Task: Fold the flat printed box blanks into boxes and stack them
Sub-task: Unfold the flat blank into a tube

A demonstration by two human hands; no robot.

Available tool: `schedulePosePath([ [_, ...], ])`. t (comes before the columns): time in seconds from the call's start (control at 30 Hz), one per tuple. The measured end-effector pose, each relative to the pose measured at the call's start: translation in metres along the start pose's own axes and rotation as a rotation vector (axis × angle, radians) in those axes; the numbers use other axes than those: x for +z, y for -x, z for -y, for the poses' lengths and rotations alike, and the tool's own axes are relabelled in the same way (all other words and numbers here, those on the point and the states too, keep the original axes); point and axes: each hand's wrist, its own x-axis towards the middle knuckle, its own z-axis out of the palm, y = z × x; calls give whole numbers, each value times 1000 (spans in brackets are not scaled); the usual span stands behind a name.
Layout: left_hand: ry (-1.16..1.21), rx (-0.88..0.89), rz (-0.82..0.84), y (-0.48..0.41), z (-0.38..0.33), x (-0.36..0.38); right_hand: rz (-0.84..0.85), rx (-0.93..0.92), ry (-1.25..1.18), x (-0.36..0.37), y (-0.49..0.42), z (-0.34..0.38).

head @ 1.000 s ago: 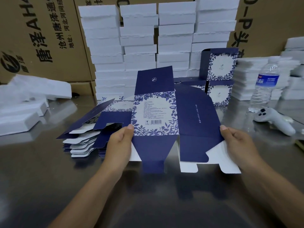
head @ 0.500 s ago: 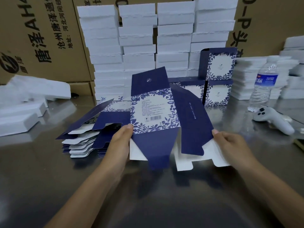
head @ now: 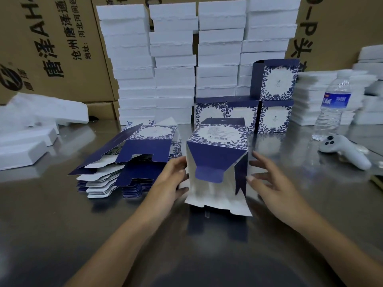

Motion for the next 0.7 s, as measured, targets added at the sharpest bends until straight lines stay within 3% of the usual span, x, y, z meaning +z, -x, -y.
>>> schedulePosePath([
  [0.17, -150, 0, 74, -3, 8, -2, 134, -81, 35, 8, 7, 0],
  [0.3, -332, 61, 162, 2, 13, -3, 54, -124, 105, 18, 8, 4],
  [0.47, -338, 82, 184, 1, 13, -5, -26, -157, 117, 18, 7, 4],
  [0.7, -285, 126, 139, -3, 15, -10, 119, -102, 78, 17, 8, 3],
])
